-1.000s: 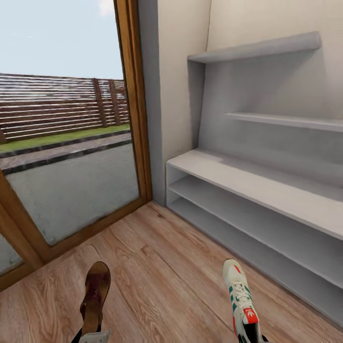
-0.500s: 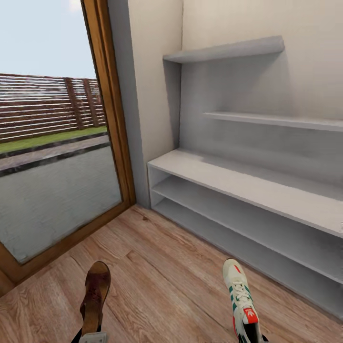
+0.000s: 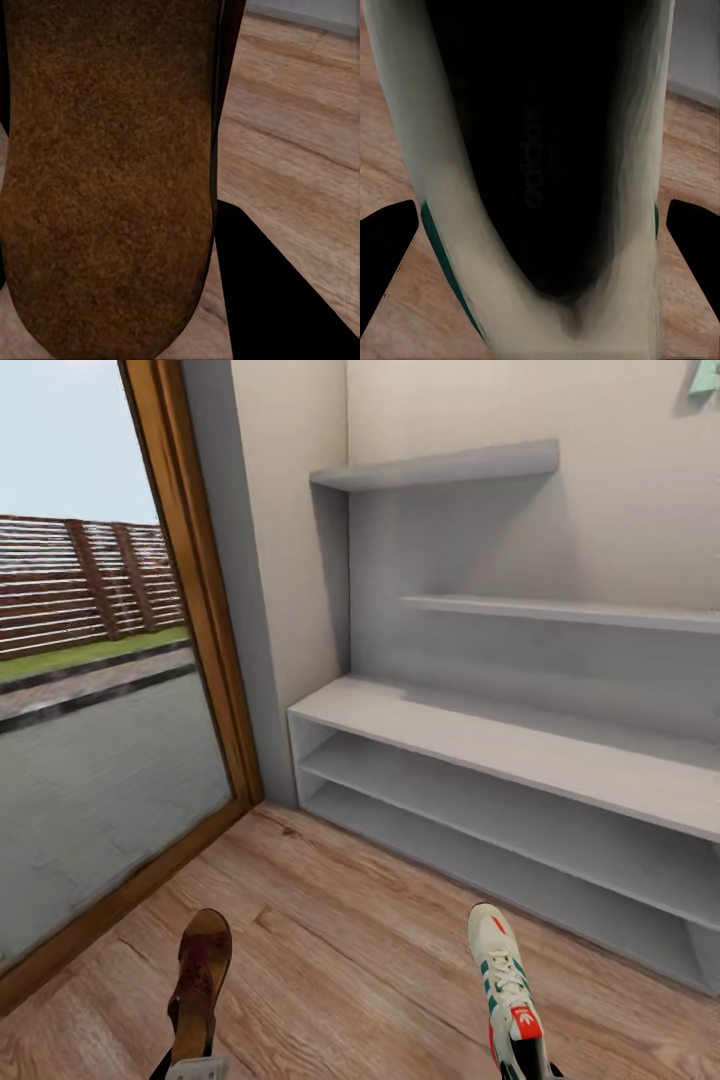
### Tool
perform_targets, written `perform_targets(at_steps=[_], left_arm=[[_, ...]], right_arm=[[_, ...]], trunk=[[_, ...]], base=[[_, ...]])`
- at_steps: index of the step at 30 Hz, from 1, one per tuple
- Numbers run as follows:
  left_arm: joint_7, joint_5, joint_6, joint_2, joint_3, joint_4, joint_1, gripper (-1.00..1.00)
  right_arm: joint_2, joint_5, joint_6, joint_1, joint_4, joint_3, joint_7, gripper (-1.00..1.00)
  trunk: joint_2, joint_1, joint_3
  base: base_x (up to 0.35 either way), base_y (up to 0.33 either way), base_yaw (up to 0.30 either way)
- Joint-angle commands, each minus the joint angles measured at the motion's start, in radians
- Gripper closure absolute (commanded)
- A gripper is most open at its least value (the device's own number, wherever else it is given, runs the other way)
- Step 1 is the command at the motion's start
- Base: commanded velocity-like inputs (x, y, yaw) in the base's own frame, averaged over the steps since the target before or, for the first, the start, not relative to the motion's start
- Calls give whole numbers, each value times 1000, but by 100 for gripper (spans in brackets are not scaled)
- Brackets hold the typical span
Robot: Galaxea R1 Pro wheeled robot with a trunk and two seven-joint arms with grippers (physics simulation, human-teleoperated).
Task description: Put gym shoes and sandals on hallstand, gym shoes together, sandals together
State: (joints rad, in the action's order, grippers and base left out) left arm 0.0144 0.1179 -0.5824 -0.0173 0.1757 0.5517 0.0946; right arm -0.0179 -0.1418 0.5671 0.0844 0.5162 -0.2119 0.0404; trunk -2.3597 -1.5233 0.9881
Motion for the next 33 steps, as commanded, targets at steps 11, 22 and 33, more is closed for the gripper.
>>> perform_targets(at_steps=[11, 22, 33], left_arm=[[2, 15, -2, -1, 7, -1, 0, 100], [2, 15, -3, -1, 7, -1, 0, 100], [2, 15, -3, -1, 7, -1, 1, 100]], right_arm=[[1, -10, 4, 1, -1, -8, 4, 100], [1, -10, 4, 1, -1, -8, 4, 100], [1, -10, 4, 1, -2, -8, 4, 100]], trunk=[[0, 0, 1], [0, 0, 1], [0, 0, 1]], base=[[194, 289, -266], [193, 275, -266], [53, 63, -266]])
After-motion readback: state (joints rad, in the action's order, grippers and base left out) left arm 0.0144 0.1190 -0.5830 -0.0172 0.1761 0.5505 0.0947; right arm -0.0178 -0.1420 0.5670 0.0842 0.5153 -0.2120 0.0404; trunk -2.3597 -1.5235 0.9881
